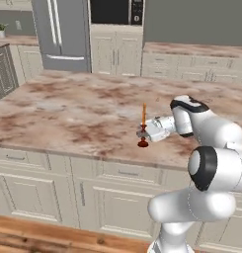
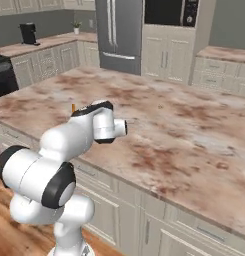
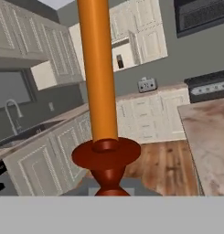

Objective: Pick the candle and jar from the dining table and place them in the open cabinet. Close the cabinet after placing the objects.

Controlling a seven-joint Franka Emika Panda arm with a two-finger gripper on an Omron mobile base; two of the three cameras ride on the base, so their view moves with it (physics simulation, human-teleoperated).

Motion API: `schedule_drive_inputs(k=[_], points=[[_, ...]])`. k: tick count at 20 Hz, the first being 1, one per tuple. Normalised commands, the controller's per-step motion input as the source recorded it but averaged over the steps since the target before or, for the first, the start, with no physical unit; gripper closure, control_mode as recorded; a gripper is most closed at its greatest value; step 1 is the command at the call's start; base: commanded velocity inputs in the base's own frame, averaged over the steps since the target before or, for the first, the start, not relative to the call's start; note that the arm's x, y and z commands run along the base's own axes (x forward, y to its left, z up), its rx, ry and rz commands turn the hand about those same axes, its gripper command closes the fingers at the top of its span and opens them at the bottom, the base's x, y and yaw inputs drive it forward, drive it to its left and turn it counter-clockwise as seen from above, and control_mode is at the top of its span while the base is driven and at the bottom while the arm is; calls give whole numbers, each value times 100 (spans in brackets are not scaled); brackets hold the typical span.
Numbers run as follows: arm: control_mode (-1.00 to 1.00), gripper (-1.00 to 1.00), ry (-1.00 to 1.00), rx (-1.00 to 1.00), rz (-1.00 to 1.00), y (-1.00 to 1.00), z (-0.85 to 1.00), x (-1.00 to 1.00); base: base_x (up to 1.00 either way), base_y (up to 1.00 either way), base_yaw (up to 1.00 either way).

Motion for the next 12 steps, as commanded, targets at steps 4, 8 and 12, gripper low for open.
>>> schedule_drive_inputs(k=[4, 8, 12], points=[[100, 100, 0, 0, 0, 0, 0, 0, 0, 100, 48], [100, 100, 0, 0, 0, 0, 0, 0, 17, 100, 42], [100, 100, 0, 0, 0, 0, 0, 0, 46, 100, 36]])
